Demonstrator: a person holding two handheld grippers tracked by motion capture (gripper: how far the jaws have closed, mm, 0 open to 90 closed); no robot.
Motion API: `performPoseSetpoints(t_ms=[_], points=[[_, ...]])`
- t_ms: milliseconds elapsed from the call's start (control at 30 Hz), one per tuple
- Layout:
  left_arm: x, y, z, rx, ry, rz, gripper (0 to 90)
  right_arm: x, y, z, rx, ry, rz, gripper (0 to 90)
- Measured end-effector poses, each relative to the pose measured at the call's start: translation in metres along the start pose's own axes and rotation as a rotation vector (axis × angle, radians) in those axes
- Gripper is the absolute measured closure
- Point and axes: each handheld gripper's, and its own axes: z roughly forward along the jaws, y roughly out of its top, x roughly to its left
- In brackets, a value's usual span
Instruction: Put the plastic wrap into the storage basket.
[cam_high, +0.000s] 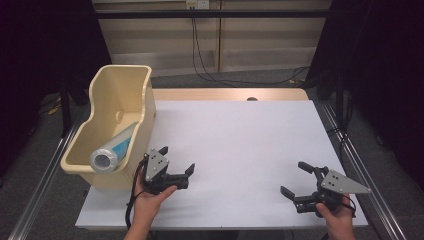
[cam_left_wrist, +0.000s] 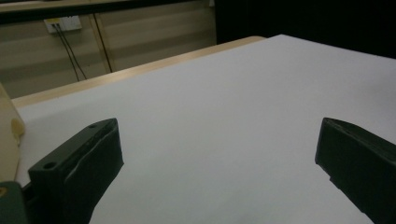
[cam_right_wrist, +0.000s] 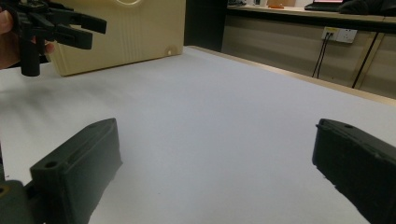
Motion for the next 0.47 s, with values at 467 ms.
performPoseSetpoints(t_ms=[467], points=[[-0.0019,-0.0004,-0.0035,-0.067,0.01,-0.015,0.1,-0.0004,-0.0006,0.0008,0.004,0.002,0.0,1.0]])
